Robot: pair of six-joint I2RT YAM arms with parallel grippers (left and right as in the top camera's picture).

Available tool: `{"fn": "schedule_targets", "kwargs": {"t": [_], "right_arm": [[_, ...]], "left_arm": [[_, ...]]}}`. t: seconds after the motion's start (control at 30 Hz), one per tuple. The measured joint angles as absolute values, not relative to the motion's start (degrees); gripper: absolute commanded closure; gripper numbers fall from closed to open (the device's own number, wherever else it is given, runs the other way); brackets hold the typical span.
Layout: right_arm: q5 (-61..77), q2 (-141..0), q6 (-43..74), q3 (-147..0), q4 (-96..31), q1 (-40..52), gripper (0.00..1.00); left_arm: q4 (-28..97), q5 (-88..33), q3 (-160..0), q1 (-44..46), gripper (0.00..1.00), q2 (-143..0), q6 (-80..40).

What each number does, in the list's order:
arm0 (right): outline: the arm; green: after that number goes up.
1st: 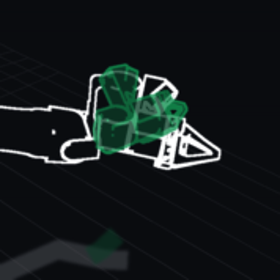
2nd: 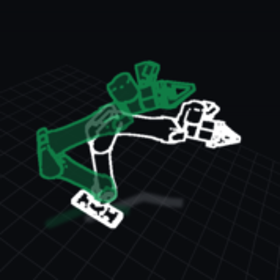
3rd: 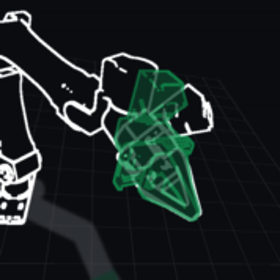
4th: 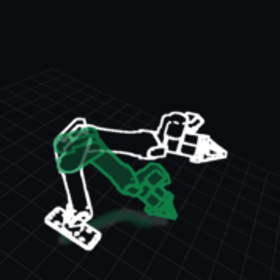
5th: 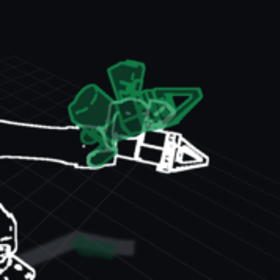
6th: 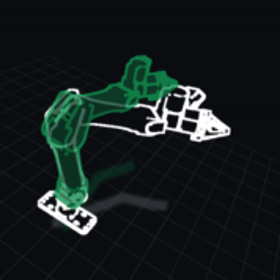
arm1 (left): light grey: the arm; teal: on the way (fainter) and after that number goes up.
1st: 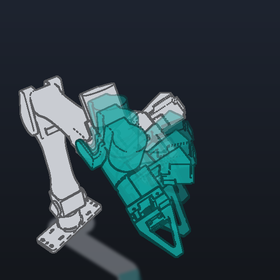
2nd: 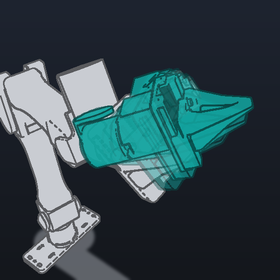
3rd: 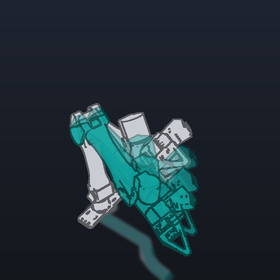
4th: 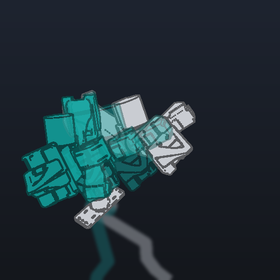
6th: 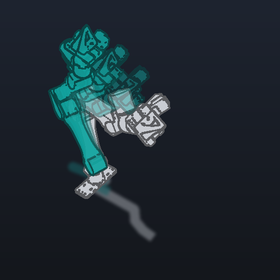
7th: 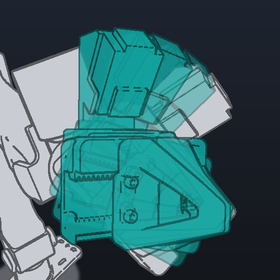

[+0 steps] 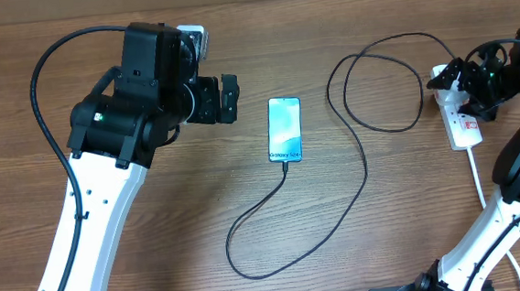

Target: Plug charger to phone and switch on socket

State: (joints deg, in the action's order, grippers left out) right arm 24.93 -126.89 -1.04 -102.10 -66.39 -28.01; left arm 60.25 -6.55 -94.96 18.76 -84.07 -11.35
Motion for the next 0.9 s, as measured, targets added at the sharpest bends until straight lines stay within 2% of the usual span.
{"fn": "schedule_targets", "kwargs": {"t": [0.43,0.9], "right_arm": [[18.9,-124.0,2.2,-102.2,-68.5,-28.1,0.0],[12.0,-102.0,6.5,-102.2,-71.9,-28.1,0.0]], "left_arm": [[60.2,-6.6,-95.0,18.8,0.0,-84.1,-11.4],[60.2,-6.6,-95.0,18.8,0.01,-84.1,-11.4]]}}
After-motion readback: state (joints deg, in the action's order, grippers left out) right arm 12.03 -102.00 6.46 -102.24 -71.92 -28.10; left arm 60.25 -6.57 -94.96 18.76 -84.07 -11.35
